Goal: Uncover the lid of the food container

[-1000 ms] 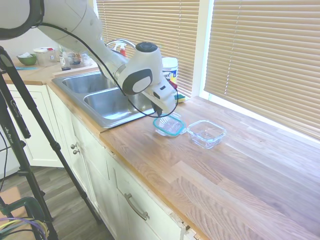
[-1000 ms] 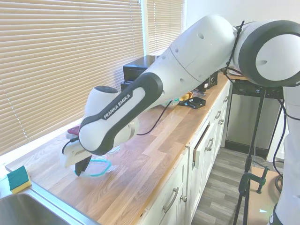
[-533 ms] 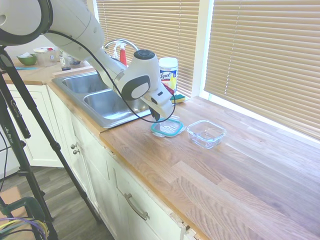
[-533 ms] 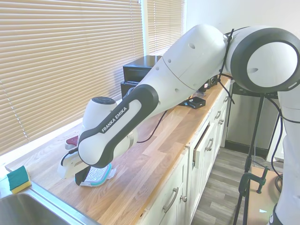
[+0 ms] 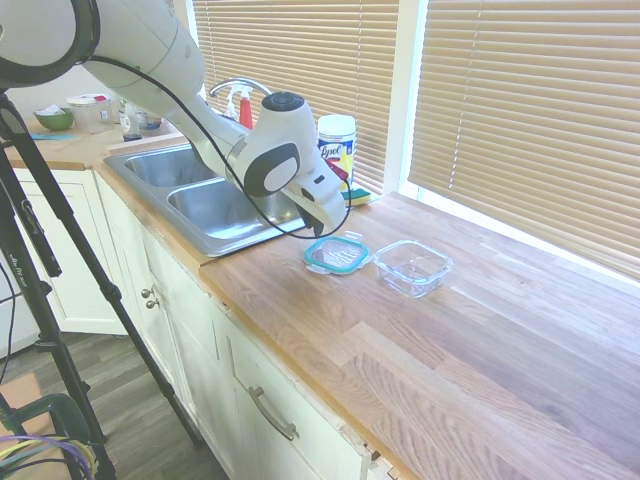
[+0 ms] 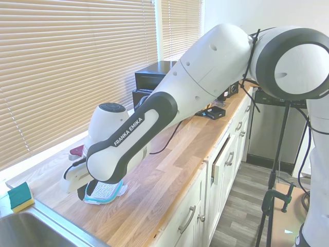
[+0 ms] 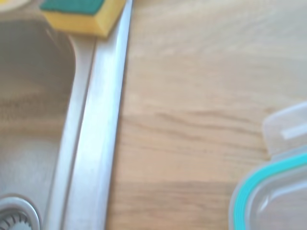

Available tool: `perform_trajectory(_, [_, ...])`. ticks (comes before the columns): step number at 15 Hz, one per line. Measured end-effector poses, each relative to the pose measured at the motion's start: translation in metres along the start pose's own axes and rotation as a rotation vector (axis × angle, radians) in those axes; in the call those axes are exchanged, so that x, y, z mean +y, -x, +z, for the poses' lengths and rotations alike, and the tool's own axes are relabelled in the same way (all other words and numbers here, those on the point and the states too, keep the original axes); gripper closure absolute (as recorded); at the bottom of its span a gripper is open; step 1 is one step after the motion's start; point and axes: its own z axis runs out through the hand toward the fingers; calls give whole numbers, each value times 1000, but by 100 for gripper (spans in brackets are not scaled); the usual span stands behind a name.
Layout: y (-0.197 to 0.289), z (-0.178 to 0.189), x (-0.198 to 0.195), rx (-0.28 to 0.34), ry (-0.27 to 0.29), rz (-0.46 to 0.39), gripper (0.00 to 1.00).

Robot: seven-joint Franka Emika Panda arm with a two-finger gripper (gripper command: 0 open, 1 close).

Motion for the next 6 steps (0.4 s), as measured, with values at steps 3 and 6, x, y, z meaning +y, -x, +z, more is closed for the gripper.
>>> perform_trajectory(3, [-2, -28, -9, 34, -10, 11, 0])
perform_trajectory(6, [6, -67, -10, -20, 63, 36, 0])
